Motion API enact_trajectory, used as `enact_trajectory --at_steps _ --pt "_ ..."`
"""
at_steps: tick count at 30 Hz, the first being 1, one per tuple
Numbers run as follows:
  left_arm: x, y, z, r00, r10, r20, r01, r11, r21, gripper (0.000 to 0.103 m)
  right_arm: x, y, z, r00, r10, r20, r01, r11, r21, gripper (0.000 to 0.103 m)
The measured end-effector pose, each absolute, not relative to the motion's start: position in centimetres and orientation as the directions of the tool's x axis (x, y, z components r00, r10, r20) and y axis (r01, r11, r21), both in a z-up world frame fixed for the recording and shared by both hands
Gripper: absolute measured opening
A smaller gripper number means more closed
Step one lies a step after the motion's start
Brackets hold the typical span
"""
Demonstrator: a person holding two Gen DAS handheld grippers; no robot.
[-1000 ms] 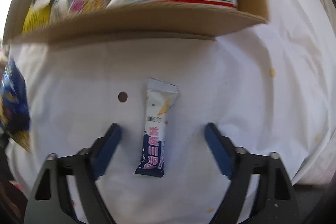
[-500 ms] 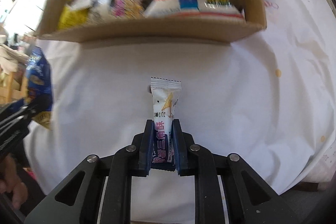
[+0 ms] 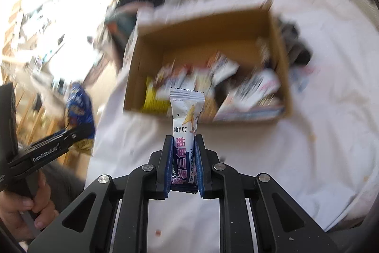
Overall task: Organize snacks
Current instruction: 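Carry the blue bag and white bar into the box with both tools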
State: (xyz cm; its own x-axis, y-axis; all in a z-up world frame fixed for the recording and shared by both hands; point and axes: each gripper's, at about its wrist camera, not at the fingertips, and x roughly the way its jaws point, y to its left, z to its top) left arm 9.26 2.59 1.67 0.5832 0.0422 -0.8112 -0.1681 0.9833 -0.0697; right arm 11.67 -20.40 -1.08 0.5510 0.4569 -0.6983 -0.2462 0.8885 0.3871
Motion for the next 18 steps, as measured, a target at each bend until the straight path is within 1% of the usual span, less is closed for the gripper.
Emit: enact_trajectory --at_steps 3,8,12,18 --pt "10.7 2.8 2.9 0.622 0.036 -0.782 -0.149 0.986 -0.073 0.035 12.4 -21.7 0.3 0.613 0.441 -0.656 -0.215 0.892 0.398 0.018" --pt "13.4 2.6 3.9 0.668 0.007 -0.744 -0.107 0.991 -0.086 0.035 14.4 -24.1 1.6 0.646 0.421 -0.637 -0.164 0.891 0.423 0.018" --pt "15.5 1.6 3.8 0.652 -0.049 -0.756 -0.048 0.993 -0.106 0.035 15.1 -25.9 2.1 0.653 0.426 -0.626 -0.128 0.877 0.463 0.018" --pt "18.4 -0.2 3.6 0.651 -0.052 -0.757 -0.008 0.997 -0.075 0.036 18.2 -26.1 1.5 0.642 0.419 -0.642 -0.129 0.885 0.448 0.018"
